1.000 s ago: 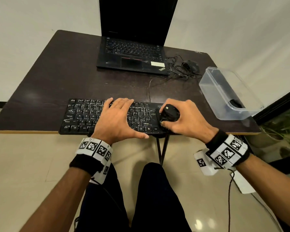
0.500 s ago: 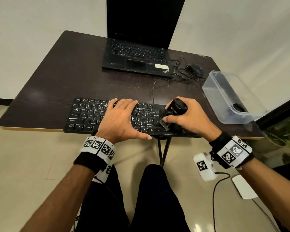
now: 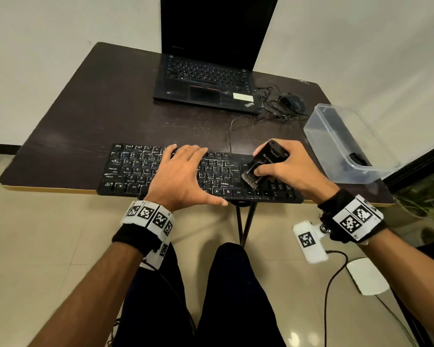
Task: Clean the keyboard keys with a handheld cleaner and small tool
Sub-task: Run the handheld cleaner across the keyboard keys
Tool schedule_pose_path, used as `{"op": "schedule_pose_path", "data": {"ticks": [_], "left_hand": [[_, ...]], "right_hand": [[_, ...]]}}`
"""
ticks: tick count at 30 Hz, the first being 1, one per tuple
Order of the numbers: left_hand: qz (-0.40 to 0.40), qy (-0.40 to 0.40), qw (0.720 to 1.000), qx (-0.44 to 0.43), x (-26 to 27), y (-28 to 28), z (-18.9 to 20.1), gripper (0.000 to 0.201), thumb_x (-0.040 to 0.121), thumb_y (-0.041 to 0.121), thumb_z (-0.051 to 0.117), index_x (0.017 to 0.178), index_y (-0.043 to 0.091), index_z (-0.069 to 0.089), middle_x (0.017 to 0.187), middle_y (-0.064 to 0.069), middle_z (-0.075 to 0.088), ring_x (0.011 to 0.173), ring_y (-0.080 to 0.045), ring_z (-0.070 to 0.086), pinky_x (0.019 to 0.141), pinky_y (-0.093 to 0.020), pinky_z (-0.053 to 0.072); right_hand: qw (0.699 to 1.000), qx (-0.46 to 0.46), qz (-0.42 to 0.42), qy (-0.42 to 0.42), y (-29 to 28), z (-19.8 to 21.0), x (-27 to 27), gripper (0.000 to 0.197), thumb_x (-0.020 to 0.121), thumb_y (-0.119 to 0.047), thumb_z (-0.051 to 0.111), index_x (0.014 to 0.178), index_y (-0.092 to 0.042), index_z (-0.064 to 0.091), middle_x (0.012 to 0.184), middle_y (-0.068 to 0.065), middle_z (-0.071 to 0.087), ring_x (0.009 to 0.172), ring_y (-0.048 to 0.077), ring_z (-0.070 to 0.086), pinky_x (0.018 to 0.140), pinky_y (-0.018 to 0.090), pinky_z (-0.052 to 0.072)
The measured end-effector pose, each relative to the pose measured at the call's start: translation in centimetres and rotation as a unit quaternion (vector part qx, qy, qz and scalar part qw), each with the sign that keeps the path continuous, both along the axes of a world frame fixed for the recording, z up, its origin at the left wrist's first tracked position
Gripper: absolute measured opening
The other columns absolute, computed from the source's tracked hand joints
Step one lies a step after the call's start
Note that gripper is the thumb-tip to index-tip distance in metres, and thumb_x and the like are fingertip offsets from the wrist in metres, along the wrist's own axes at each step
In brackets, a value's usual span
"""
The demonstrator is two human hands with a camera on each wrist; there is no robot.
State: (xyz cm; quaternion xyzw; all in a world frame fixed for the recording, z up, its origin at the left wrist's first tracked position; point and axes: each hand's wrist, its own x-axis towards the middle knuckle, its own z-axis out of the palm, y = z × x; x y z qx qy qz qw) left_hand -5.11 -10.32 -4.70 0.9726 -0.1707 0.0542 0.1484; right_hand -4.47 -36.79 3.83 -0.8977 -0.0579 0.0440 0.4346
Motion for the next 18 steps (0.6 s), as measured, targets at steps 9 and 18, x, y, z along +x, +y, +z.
{"op": "schedule_pose_path", "data": {"ticks": [9, 18], "left_hand": [[0.0, -0.006, 1.0, -0.002, 0.1, 0.0, -0.2, 0.148, 0.047, 0.112, 0.039, 0.158, 0.014, 0.038, 0.161, -0.003, 0.045, 0.152, -0.02, 0.036, 0.13, -0.049, 0.009], [0.0, -0.015, 1.0, -0.008, 0.0, 0.0, -0.4, 0.147, 0.048, 0.112, 0.04, 0.157, 0.013, 0.041, 0.159, -0.004, 0.047, 0.151, -0.022, 0.038, 0.13, -0.049, 0.011]], "right_hand": [[0.994, -0.08, 0.078, -0.02, 1.8, -0.4, -0.6, 0.03, 0.076, -0.011, 0.087, 0.102, -0.026, 0.082, 0.092, -0.007, 0.082, 0.089, 0.009, 0.078, 0.092, 0.044, 0.063], [0.983, -0.124, 0.115, -0.068, 2.4, 0.4, 0.0, 0.027, 0.074, -0.019, 0.083, 0.099, -0.029, 0.08, 0.091, -0.008, 0.081, 0.087, 0.01, 0.077, 0.087, 0.044, 0.063]]}}
